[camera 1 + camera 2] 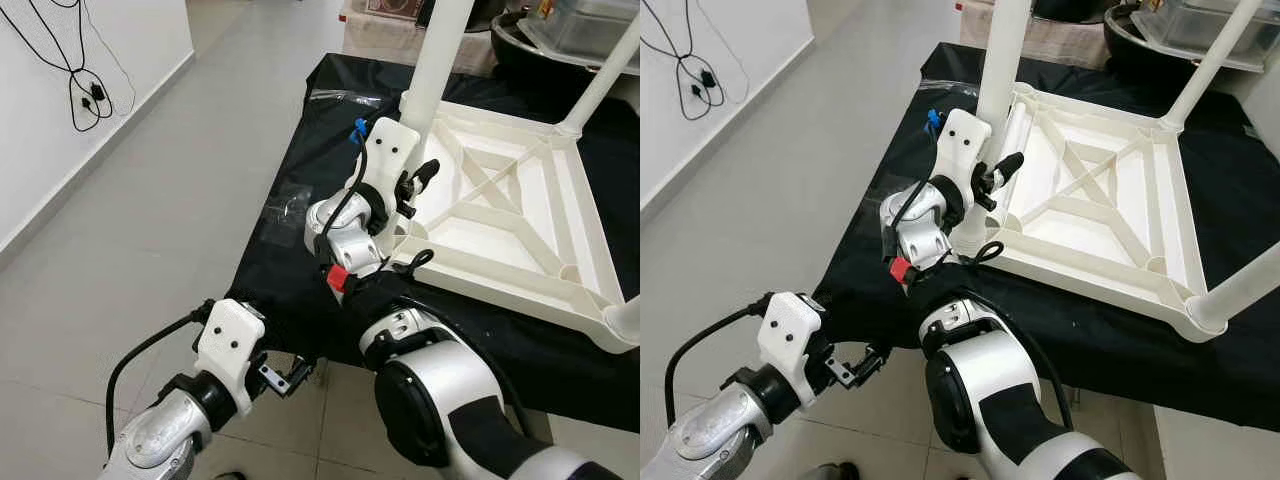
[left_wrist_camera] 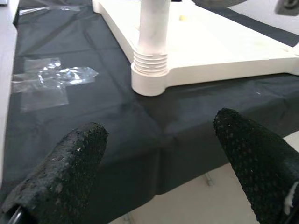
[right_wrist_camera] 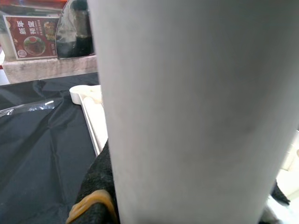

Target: Building children table

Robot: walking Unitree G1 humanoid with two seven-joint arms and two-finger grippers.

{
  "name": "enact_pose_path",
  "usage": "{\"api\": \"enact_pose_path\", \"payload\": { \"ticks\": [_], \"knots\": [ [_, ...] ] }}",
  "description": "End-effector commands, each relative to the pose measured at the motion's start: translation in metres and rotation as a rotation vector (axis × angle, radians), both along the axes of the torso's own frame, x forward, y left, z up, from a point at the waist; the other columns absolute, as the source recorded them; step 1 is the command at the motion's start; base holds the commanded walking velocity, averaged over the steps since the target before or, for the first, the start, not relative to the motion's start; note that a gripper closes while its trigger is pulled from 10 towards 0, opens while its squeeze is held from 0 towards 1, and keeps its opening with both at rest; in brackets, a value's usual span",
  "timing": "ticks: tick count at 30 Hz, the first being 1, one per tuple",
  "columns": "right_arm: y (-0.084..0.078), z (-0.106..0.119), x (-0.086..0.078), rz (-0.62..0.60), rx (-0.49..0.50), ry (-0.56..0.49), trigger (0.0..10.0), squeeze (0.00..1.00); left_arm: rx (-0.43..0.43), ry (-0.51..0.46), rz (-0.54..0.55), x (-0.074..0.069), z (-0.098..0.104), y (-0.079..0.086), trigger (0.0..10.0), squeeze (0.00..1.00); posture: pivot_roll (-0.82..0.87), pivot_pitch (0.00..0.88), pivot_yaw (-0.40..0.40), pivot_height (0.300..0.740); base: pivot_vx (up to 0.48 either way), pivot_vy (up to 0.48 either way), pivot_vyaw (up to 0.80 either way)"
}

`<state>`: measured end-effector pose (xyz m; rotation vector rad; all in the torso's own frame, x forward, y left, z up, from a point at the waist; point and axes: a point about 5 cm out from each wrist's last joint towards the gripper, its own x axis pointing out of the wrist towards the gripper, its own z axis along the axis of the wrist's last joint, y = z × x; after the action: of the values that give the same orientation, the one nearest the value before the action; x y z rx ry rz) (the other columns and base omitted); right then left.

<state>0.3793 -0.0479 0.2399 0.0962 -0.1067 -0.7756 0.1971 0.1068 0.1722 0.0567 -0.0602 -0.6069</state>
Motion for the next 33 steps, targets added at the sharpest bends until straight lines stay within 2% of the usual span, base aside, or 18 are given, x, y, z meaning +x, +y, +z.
{"api": "enact_pose_path", "payload": {
  "ticks": [1, 3, 4, 5, 6, 12, 13, 15, 16, 19, 20, 21, 22, 23, 24, 30, 32, 33],
  "knots": [
    [-0.0008, -0.0560, -0.0075, 0.009, 0.037, 0.229, 10.0, 0.70, 0.002, 0.014, -0.001, -0.0013, -0.0034, -0.0010, 10.0, 0.00, 0.14, 0.217, -0.068, 0.740, 0.000, 0.000, 0.00],
    [-0.0016, -0.0563, -0.0074, 0.006, 0.038, 0.229, 10.0, 0.70, 0.002, 0.014, 0.000, -0.0014, -0.0033, -0.0007, 10.0, 0.00, 0.14, 0.219, -0.070, 0.740, 0.000, 0.000, 0.00],
    [-0.0037, -0.0564, -0.0072, -0.006, 0.035, 0.230, 10.0, 0.62, 0.003, 0.014, 0.000, -0.0017, -0.0034, -0.0005, 10.0, 0.00, 0.14, 0.219, -0.069, 0.740, 0.000, 0.000, 0.00],
    [-0.0037, -0.0564, -0.0072, -0.006, 0.035, 0.230, 10.0, 0.62, 0.003, 0.014, 0.000, -0.0017, -0.0034, -0.0005, 10.0, 0.00, 0.14, 0.219, -0.069, 0.740, 0.000, 0.000, 0.00],
    [-0.0062, -0.0567, -0.0067, -0.015, 0.035, 0.232, 10.0, 0.02, 0.004, 0.015, 0.001, -0.0017, -0.0035, -0.0002, 10.0, 0.00, 0.14, 0.220, -0.067, 0.740, 0.000, 0.000, 0.00],
    [-0.0079, -0.0560, -0.0054, -0.005, 0.026, 0.225, 10.0, 0.00, 0.007, 0.017, 0.002, -0.0024, -0.0044, 0.0000, 10.0, 0.00, 0.13, 0.218, -0.066, 0.740, 0.000, 0.000, 0.00],
    [-0.0067, -0.0560, -0.0046, 0.021, 0.033, 0.221, 10.0, 0.31, 0.009, 0.017, 0.003, -0.0025, -0.0047, 0.0000, 10.0, 0.00, 0.13, 0.216, -0.066, 0.740, 0.000, 0.000, 0.00],
    [-0.0064, -0.0560, -0.0043, 0.029, 0.036, 0.220, 10.0, 0.31, 0.011, 0.016, 0.002, -0.0024, -0.0047, 0.0000, 10.0, 0.00, 0.13, 0.216, -0.066, 0.740, 0.000, 0.000, 0.00],
    [-0.0063, -0.0566, -0.0040, 0.039, 0.043, 0.217, 10.0, 1.00, 0.011, 0.015, 0.006, -0.0022, -0.0047, 0.0009, 10.0, 0.00, 0.13, 0.215, -0.067, 0.740, 0.000, 0.000, 0.00],
    [-0.0061, -0.0563, -0.0037, 0.044, 0.040, 0.210, 10.0, 1.00, 0.014, 0.012, 0.010, -0.0014, -0.0047, 0.0018, 10.0, 0.00, 0.13, 0.213, -0.065, 0.740, 0.000, 0.000, 0.00],
    [-0.0067, -0.0559, -0.0039, 0.030, 0.038, 0.210, 6.5, 1.00, 0.013, 0.010, 0.011, -0.0010, -0.0042, 0.0020, 10.0, 0.00, 0.14, 0.211, -0.067, 0.740, 0.000, 0.000, 0.00],
    [-0.0072, -0.0556, -0.0041, 0.019, 0.037, 0.211, 6.5, 1.00, 0.012, 0.009, 0.012, -0.0008, -0.0038, 0.0021, 10.0, 0.00, 0.14, 0.211, -0.067, 0.740, 0.000, 0.000, 0.00],
    [-0.0075, -0.0556, -0.0039, 0.023, 0.049, 0.206, 0.0, 1.00, 0.013, 0.009, 0.011, -0.0007, -0.0039, 0.0024, 10.0, 0.00, 0.13, 0.207, -0.066, 0.740, 0.000, 0.000, 0.00],
    [-0.0079, -0.0557, -0.0038, 0.021, 0.056, 0.203, 0.0, 0.56, 0.013, 0.009, 0.011, -0.0008, -0.0041, 0.0026, 10.0, 0.00, 0.13, 0.207, -0.066, 0.740, 0.000, 0.000, 0.00],
    [-0.0086, -0.0558, -0.0036, 0.021, 0.059, 0.202, 0.0, 0.00, 0.015, 0.009, 0.012, -0.0007, -0.0044, 0.0027, 10.0, 0.00, 0.13, 0.206, -0.065, 0.740, 0.000, 0.000, 0.00],
    [-0.0070, -0.0547, -0.0018, 0.079, 0.088, 0.163, 0.0, 0.00, 0.017, 0.008, 0.014, -0.0007, -0.0047, 0.0035, 10.0, 0.00, 0.13, 0.202, -0.068, 0.740, 0.000, 0.000, 0.00],
    [-0.0018, -0.0528, 0.0007, 0.171, 0.081, 0.142, 0.0, 0.00, 0.023, 0.005, 0.014, 0.0003, -0.0048, 0.0041, 10.0, 0.00, 0.13, 0.199, -0.068, 0.740, 0.000, 0.000, 0.00],
    [-0.0018, -0.0528, 0.0007, 0.171, 0.081, 0.142, 0.0, 0.00, 0.023, 0.005, 0.014, 0.0003, -0.0048, 0.0041, 10.0, 0.00, 0.13, 0.199, -0.068, 0.740, 0.000, 0.000, 0.00]
  ]
}}
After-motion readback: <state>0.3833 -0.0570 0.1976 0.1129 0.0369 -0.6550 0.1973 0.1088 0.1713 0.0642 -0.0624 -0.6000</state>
